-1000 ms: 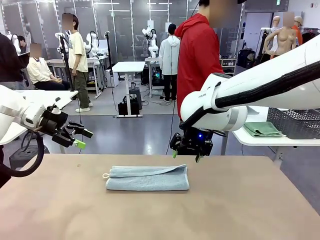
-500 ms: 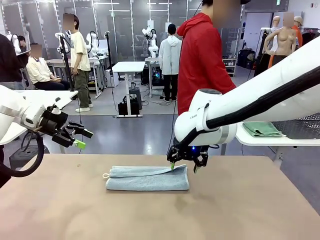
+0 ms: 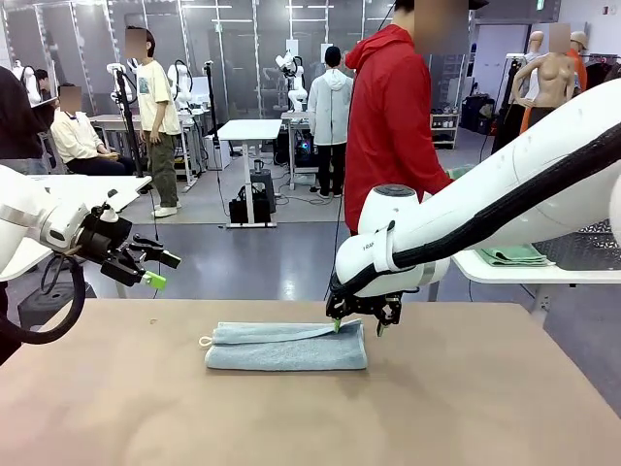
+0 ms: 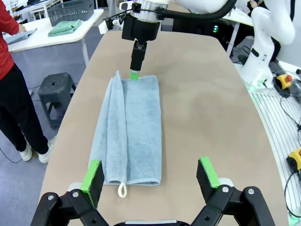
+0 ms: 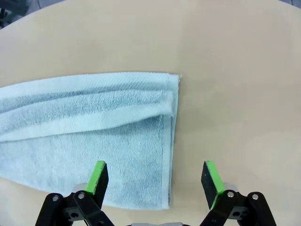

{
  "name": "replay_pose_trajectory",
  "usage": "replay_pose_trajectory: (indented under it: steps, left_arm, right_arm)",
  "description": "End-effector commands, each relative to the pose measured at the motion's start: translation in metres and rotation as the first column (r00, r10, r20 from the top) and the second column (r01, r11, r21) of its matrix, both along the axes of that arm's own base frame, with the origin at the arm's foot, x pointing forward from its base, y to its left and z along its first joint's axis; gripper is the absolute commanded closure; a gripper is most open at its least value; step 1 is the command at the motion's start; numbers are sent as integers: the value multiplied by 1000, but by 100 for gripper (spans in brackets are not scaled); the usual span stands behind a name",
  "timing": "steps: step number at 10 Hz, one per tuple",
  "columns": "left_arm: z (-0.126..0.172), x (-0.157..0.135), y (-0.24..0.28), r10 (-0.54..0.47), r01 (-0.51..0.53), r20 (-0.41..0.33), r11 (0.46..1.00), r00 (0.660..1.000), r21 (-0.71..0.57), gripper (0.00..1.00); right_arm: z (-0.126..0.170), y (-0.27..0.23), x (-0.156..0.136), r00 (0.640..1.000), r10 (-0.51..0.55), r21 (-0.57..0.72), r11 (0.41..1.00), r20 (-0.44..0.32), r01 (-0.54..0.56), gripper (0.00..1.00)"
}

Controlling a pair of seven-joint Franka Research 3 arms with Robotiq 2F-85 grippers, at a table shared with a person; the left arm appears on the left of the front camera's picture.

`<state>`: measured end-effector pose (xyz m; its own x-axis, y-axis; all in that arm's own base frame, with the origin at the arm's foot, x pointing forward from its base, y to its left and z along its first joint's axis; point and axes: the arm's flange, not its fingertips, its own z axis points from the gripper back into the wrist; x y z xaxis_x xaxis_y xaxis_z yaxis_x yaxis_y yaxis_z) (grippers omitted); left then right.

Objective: Fold the towels and place them in the basket.
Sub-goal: When a person lays out a Towel with hook on the table, fold it in half twice.

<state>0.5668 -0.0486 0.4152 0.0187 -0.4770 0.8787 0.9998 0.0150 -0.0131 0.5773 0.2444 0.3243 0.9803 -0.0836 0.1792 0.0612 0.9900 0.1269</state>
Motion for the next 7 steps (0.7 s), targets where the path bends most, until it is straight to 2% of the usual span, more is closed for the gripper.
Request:
replay_pose_trajectory:
  steps: [1,7]
  left_arm:
    - [2,0,0,8,-7,-16,1000,1000,2,0]
    - [2,0,0,8,-7,-16,1000,1000,2,0]
  right_arm:
    - [-8,6,8,999,-29,-25,999,25,29,0]
    - [-21,8,17,1000,-9,-51,999,-25,8,0]
